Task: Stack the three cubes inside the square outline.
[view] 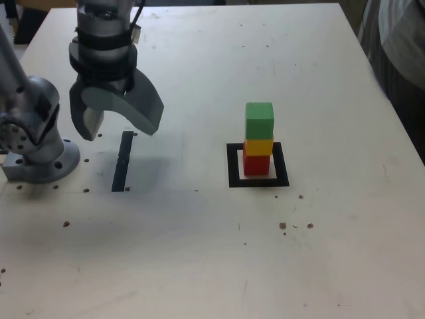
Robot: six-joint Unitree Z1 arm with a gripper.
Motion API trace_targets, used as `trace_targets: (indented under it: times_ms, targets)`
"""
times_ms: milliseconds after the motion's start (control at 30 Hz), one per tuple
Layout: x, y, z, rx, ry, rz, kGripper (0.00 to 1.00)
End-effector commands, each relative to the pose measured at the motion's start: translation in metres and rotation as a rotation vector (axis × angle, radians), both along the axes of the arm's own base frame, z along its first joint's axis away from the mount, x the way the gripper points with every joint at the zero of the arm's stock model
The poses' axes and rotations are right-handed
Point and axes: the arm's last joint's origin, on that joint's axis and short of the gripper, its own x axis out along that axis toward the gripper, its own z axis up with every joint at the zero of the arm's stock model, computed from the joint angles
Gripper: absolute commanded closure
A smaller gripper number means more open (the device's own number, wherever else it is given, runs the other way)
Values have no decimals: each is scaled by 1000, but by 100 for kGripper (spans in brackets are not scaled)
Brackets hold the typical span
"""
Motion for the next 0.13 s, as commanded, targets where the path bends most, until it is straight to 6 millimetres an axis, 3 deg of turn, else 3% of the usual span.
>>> trace_targets:
  times_ms: [0, 100]
  targets:
    - [0, 1, -6, 9, -6, 0, 0]
    - [-2, 1, -16, 10, -13, 1, 0]
